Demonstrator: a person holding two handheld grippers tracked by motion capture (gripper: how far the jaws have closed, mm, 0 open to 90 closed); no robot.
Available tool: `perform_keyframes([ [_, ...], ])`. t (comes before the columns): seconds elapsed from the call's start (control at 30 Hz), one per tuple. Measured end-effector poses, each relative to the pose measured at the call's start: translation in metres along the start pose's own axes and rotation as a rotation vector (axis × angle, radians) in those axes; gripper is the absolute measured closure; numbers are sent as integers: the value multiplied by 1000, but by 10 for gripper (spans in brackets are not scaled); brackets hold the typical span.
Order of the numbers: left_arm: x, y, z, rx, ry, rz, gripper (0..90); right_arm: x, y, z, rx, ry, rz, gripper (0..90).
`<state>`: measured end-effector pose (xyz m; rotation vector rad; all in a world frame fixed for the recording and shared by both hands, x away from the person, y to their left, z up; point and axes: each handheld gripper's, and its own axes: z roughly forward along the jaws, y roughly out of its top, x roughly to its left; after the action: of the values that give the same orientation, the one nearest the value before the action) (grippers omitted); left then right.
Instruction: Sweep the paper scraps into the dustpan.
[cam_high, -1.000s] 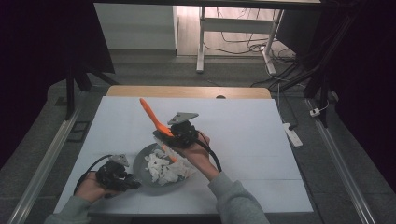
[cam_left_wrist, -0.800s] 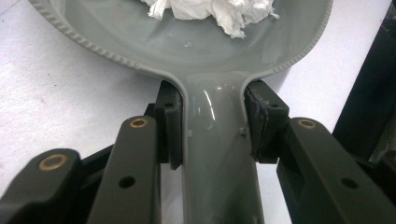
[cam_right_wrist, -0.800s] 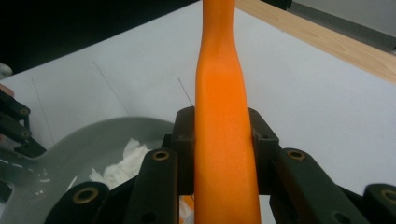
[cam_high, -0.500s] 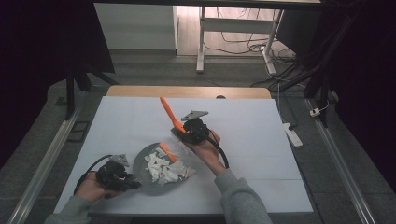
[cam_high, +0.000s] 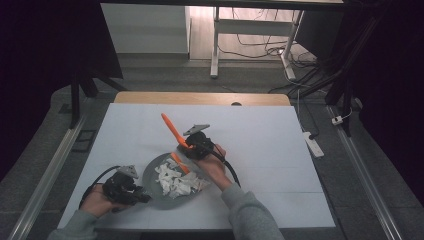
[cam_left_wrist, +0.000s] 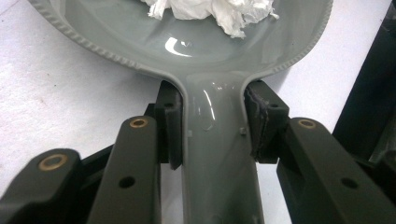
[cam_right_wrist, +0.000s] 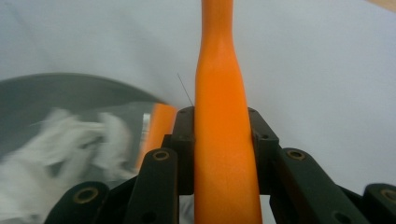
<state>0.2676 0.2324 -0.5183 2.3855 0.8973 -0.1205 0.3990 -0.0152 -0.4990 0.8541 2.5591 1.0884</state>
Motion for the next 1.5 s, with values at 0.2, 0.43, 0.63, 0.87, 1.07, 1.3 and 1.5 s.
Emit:
perform_keyframes([
  [0.2,0,0,0,3,1,0,612,33,5,-8,-19,123,-47,703],
  [0.43,0,0,0,2,1,-3,612,44,25,-37,-126,162,-109,703],
  [0.63,0,0,0,0,-2,-1,612,20,24,-54,-168,110,-44,703],
  [0.87,0,0,1,2,0,-2,612,-7,11,-57,-142,-2,-3,703],
  [1.07,0,0,1,0,-4,-2,612,-35,6,-27,-39,-101,40,703],
  [1.3,1,0,1,-1,-6,-1,612,-37,3,-3,40,-111,60,703],
  [1.5,0,0,1,0,-4,-1,612,-19,5,-2,64,-69,22,703],
])
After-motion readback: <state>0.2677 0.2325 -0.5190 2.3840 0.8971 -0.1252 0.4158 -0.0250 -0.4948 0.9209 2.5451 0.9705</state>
